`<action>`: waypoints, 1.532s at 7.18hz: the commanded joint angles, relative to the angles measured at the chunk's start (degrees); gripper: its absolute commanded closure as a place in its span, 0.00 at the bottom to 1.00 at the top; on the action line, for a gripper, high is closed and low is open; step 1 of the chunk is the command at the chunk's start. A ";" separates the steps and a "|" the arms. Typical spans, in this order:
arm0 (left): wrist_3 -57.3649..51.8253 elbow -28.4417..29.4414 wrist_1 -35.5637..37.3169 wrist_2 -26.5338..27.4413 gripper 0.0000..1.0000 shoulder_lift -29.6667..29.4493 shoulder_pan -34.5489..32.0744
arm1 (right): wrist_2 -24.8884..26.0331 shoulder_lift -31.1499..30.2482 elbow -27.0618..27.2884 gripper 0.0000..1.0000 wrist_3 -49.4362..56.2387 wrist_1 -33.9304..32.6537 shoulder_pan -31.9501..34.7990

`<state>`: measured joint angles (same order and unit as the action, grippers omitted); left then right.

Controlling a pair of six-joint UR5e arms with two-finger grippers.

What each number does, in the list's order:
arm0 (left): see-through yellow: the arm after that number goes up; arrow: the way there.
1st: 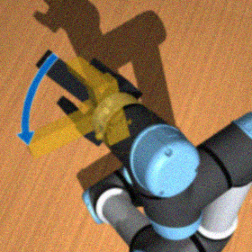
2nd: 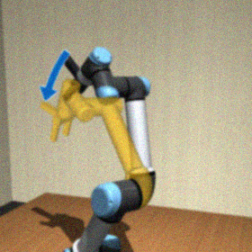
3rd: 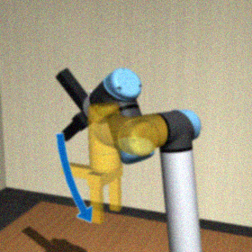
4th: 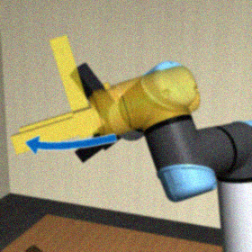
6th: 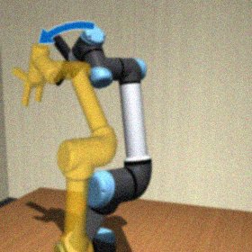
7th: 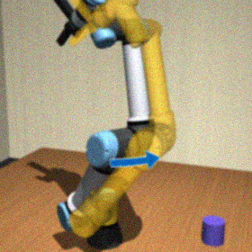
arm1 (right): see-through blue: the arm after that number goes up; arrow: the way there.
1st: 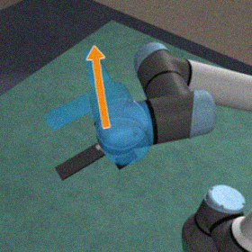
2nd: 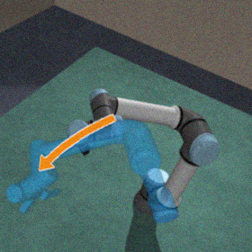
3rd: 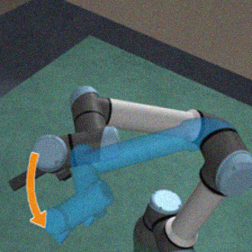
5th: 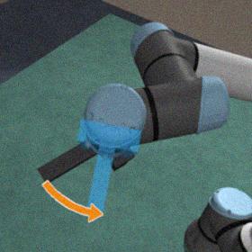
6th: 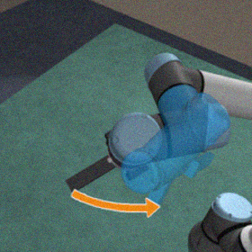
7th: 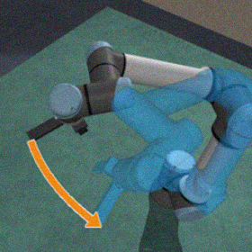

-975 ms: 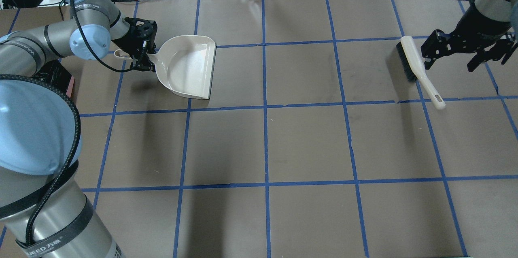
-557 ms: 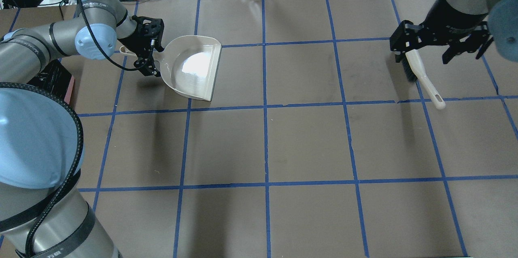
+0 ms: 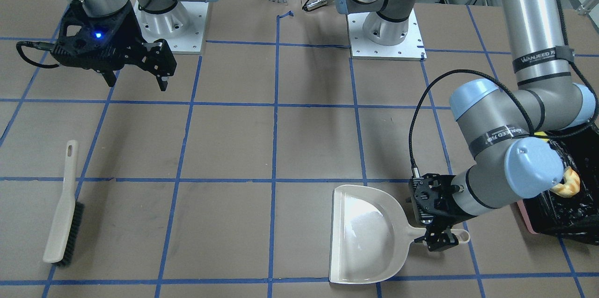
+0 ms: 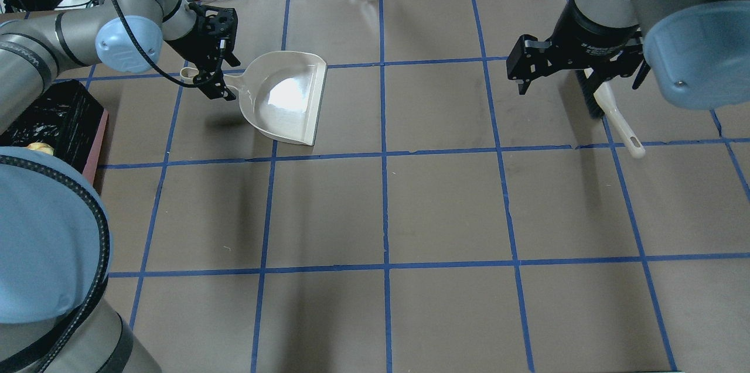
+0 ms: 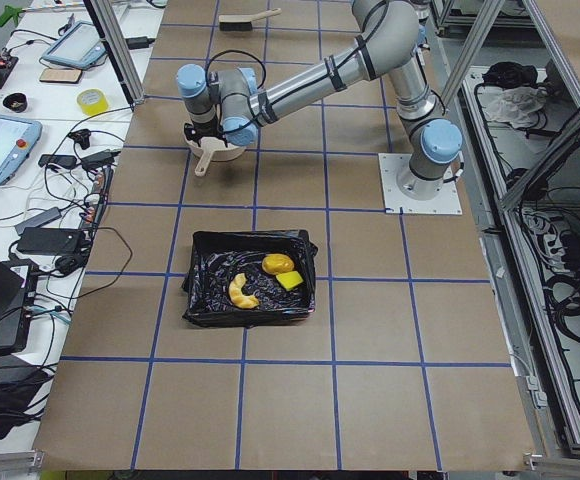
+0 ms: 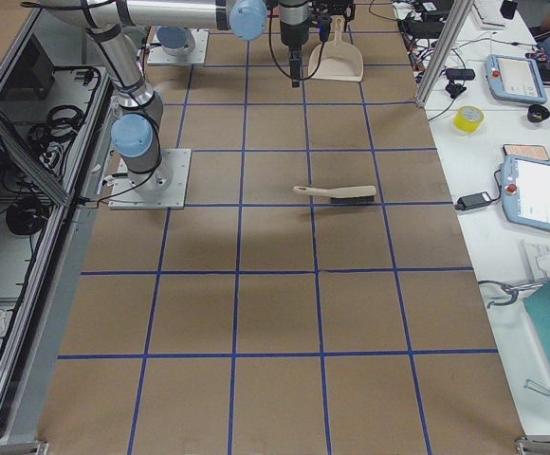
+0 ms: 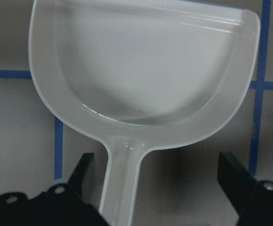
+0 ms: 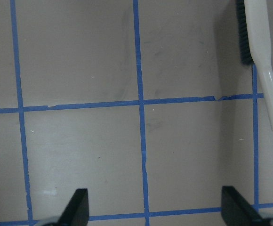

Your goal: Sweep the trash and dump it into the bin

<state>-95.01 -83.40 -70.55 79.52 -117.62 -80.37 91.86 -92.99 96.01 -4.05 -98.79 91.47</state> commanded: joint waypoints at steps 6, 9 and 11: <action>44.64 -1.50 -8.89 5.28 0.00 18.28 -3.11 | 0.16 0.71 0.40 0.00 -0.61 -0.26 0.29; 68.48 -5.88 -11.98 9.16 0.00 24.87 -7.52 | 0.25 0.09 0.40 0.00 -0.61 0.36 0.29; 78.34 -9.40 -12.07 9.34 0.00 28.48 -7.52 | 0.87 0.53 0.49 0.00 -0.61 0.09 0.29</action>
<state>-23.41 -90.78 -82.58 88.67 -91.41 -87.79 92.53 -92.74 96.47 -4.66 -98.51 91.76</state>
